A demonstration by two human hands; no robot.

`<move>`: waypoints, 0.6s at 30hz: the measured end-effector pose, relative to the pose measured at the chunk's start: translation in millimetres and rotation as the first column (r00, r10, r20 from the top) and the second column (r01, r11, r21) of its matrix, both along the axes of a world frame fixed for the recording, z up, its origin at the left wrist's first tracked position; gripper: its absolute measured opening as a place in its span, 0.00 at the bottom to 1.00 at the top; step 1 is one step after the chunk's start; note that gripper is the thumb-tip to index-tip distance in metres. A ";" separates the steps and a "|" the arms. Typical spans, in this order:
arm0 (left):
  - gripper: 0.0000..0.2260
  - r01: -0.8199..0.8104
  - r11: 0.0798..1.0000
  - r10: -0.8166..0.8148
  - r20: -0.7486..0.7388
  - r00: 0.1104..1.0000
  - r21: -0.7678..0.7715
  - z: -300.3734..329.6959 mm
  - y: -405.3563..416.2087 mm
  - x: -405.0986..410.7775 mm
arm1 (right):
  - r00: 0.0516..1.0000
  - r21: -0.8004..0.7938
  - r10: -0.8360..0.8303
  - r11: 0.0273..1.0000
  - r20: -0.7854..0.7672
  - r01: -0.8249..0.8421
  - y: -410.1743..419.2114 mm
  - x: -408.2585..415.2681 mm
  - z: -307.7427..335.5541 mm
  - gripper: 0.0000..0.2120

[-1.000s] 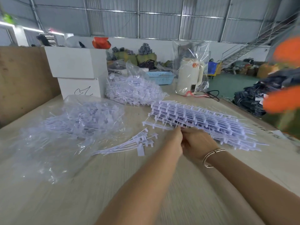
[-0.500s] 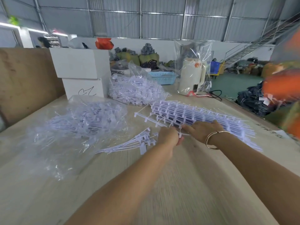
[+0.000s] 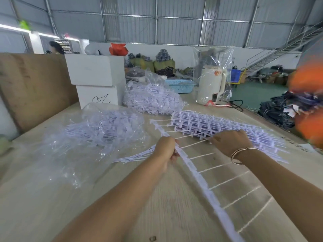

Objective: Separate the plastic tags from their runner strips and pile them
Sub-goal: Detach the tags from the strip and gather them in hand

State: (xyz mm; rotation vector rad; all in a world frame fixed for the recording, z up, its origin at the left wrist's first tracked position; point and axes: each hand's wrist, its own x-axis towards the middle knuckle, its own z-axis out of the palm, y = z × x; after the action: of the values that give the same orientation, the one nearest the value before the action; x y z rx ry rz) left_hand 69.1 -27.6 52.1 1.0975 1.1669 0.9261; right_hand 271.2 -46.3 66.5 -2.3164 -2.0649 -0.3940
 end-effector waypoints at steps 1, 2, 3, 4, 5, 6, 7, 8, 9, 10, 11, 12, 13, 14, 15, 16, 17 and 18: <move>0.11 0.011 1.000 -0.011 -0.013 1.000 0.007 2.6 2.6 -7.1 | 0.997 0.065 0.031 0.998 -0.074 -0.026 -0.2 -4.6 1.2 0.21; 0.10 0.025 1.000 -0.025 -0.050 0.998 0.013 5.9 5.1 -15.2 | 0.984 0.142 0.071 0.989 -0.164 -0.048 -0.8 -8.4 2.4 0.20; 0.11 0.044 0.999 -0.041 -0.119 0.992 0.026 8.9 6.4 -23.4 | 0.961 0.219 0.114 0.974 -0.253 -0.057 -1.6 -12.7 3.7 0.19; 0.13 0.063 0.997 -0.050 -0.209 0.977 0.054 11.3 8.3 -31.9 | 0.928 0.289 0.156 0.956 -0.338 -0.056 -2.0 -17.3 5.1 0.19; 0.17 0.078 0.992 -0.045 -0.302 0.952 0.099 13.1 9.7 -40.3 | 0.890 0.343 0.190 0.938 -0.415 -0.041 -2.5 -22.5 6.3 0.20; 0.19 0.098 0.983 -0.032 -0.388 0.921 0.153 15.2 10.4 -48.6 | 0.849 0.383 0.218 0.923 -0.481 -0.020 -2.3 -27.3 6.4 0.20; 0.20 0.124 0.970 -0.012 -0.466 0.884 0.210 16.5 11.7 -56.9 | 0.814 0.409 0.234 0.912 -0.532 0.005 -1.0 -31.5 6.3 0.19; 0.21 0.171 0.949 0.001 -0.545 0.838 0.265 17.6 13.6 -64.3 | 0.790 0.428 0.252 0.904 -0.559 0.015 1.0 -35.8 5.5 0.18; 0.22 0.236 0.924 -0.001 -0.613 0.790 0.302 17.9 14.1 -71.8 | 0.779 0.434 0.267 0.901 -0.568 0.008 3.1 -40.6 3.9 0.16; 0.23 0.304 0.902 -0.025 -0.666 0.746 0.306 18.5 14.3 -78.0 | 0.768 0.427 0.283 0.904 -0.574 -0.013 5.7 -46.0 1.9 0.12; 0.22 0.366 0.887 -0.071 -0.700 0.710 0.281 19.2 12.4 -82.6 | 0.747 0.415 0.304 0.909 -0.592 -0.041 7.6 -51.8 -1.0 0.08; 0.20 0.423 0.873 -0.131 -0.718 0.683 0.243 19.3 10.7 -86.0 | 0.707 0.405 0.336 0.911 -0.622 -0.077 8.8 -57.4 -3.8 0.05; 0.19 0.475 0.855 -0.192 -0.723 0.664 0.209 19.4 8.9 -88.7 | 0.661 0.385 0.358 0.916 -0.659 -0.112 9.3 -63.5 -6.4 0.05; 0.19 0.519 0.834 -0.243 -0.722 0.647 0.185 19.4 7.7 -90.1 | 0.617 0.350 0.359 0.926 -0.701 -0.141 9.8 -69.3 -9.0 0.07; 0.19 0.553 0.816 -0.278 -0.723 0.632 0.169 19.5 6.1 -91.4 | 0.584 0.300 0.335 0.941 -0.739 -0.159 10.0 -74.5 -11.1 0.07; 0.20 0.574 0.803 -0.296 -0.730 0.616 0.159 19.4 5.3 -92.7 | 0.553 0.255 0.303 0.953 -0.776 -0.165 10.2 -79.1 -13.1 0.06; 0.19 0.585 0.796 -0.301 -0.739 0.603 0.153 18.7 5.1 -94.3 | 0.517 0.219 0.269 0.963 -0.812 -0.156 9.4 -83.0 -14.4 0.06; 0.19 0.591 0.793 -0.296 -0.752 0.589 0.151 17.3 4.8 -95.8 | 0.474 0.195 0.239 0.971 -0.848 -0.140 8.3 -85.2 -15.2 0.06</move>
State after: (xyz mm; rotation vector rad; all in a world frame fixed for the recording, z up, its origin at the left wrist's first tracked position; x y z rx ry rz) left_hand -26.7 -22.8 69.4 2.1017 1.2064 0.3001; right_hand 186.0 -37.9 51.4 -1.5893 -1.6241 0.5883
